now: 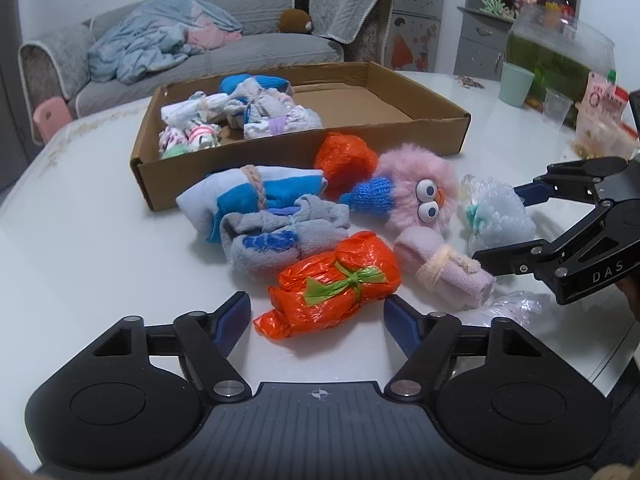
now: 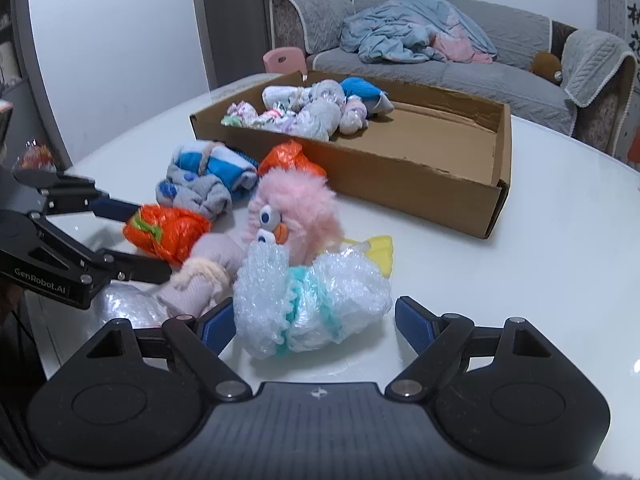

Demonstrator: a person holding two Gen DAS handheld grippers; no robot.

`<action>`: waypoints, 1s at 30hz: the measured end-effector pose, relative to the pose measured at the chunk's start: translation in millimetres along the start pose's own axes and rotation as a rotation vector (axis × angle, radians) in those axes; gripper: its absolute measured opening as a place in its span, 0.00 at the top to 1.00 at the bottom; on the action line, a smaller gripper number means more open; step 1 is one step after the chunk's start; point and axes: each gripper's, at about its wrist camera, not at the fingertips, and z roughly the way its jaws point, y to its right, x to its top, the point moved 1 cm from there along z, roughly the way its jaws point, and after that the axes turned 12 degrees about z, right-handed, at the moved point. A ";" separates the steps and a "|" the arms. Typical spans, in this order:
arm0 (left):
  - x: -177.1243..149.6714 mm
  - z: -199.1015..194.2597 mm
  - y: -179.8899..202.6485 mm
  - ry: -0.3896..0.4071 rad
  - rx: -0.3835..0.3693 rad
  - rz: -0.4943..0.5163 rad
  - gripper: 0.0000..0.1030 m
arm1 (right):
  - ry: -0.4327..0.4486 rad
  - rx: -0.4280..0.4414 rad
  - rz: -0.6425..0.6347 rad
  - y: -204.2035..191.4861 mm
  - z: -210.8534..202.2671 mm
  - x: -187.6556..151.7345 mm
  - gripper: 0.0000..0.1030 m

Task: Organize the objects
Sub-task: 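Grasp the orange bag bundle with the left tool while the right tool grasps the bubble-wrap bundle, then carry both bundles into the box and open both tools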

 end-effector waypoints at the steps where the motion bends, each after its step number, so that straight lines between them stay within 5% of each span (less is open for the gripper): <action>1: 0.8 0.4 1.0 0.003 -0.002 0.004 0.28 | 0.004 -0.002 -0.007 -0.3 -0.5 -0.9 0.21; 7: 0.4 -2.8 9.9 0.029 -0.019 0.029 0.55 | 0.025 0.001 -0.018 3.4 -9.2 -6.0 0.36; 16: -3.3 -14.3 10.1 0.047 0.002 0.034 0.59 | 0.067 0.014 0.006 14.8 -28.3 -15.5 0.39; 30: 32.4 -71.6 -39.6 0.147 0.114 0.047 0.59 | 0.178 -0.040 -0.010 43.0 -80.6 23.9 0.39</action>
